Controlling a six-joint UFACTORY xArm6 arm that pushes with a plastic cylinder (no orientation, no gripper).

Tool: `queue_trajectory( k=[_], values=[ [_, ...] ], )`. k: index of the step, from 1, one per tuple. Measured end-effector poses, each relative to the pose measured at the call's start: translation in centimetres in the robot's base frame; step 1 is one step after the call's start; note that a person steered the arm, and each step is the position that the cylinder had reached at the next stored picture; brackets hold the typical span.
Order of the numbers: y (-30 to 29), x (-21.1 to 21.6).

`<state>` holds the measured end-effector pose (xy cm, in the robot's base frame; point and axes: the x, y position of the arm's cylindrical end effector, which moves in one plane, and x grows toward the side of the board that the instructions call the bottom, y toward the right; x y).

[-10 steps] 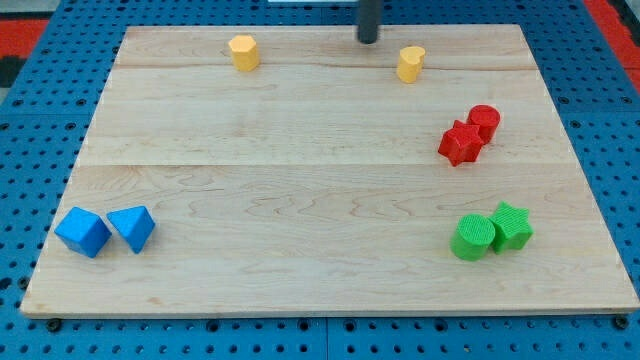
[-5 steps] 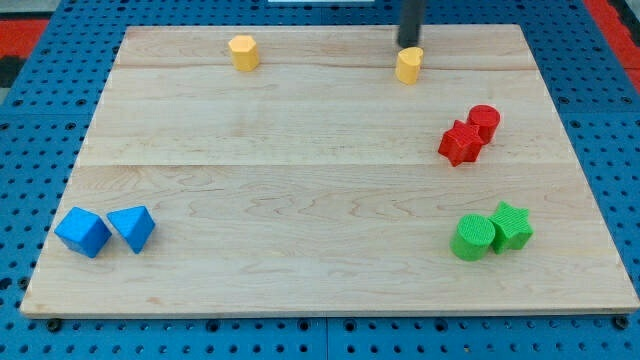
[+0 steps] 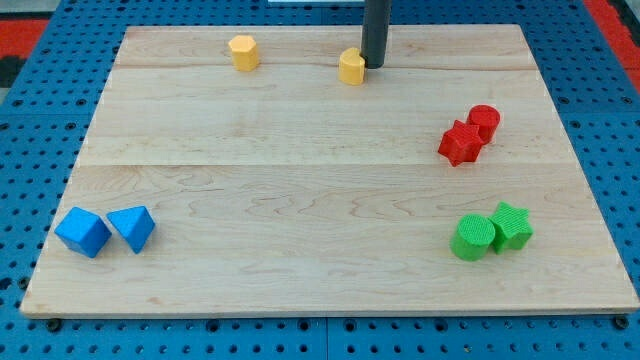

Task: Move the yellow heart towards the center of the board

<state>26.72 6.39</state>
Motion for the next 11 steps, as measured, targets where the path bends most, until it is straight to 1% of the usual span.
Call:
queue_trajectory(
  k=[1, 3, 4, 5, 7, 8, 9, 10, 11],
  values=[
    [-3.6, -0.2],
    [-12.8, -0.8],
    [-17.2, 1.2],
    [-17.0, 5.1],
    [-14.8, 1.8],
    [-9.9, 4.1],
    [-9.7, 8.4],
    [-9.8, 5.7],
    [-8.4, 1.4]
  ],
)
